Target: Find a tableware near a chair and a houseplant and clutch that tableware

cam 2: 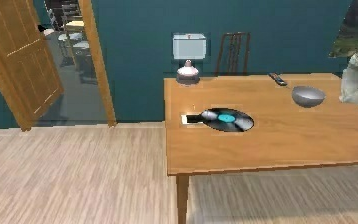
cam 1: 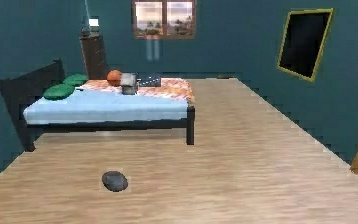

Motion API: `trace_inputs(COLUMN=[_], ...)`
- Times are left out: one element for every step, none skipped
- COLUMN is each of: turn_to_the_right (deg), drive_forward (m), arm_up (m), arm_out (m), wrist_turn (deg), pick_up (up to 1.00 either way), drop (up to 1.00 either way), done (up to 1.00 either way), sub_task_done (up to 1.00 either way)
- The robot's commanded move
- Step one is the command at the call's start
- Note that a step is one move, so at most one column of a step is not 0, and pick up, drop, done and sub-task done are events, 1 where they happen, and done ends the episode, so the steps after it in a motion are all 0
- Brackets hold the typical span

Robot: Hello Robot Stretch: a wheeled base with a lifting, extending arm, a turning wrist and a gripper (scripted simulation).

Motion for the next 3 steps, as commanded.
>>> trace_inputs(turn_to_the_right=[0.0,12.0,0.0], drive_forward=[0.20,0.00,0.50], arm_up=[0.00,0.00,0.00], arm_out=[0.00,0.00,0.00], wrist_turn=[0.0,0.0,0.0], pick_up=[0.00,0.00,0.00], drop=[0.00,0.00,0.00], done=[0.00,0.00,0.00], sub_task_done=[0.00,0.00,0.00])
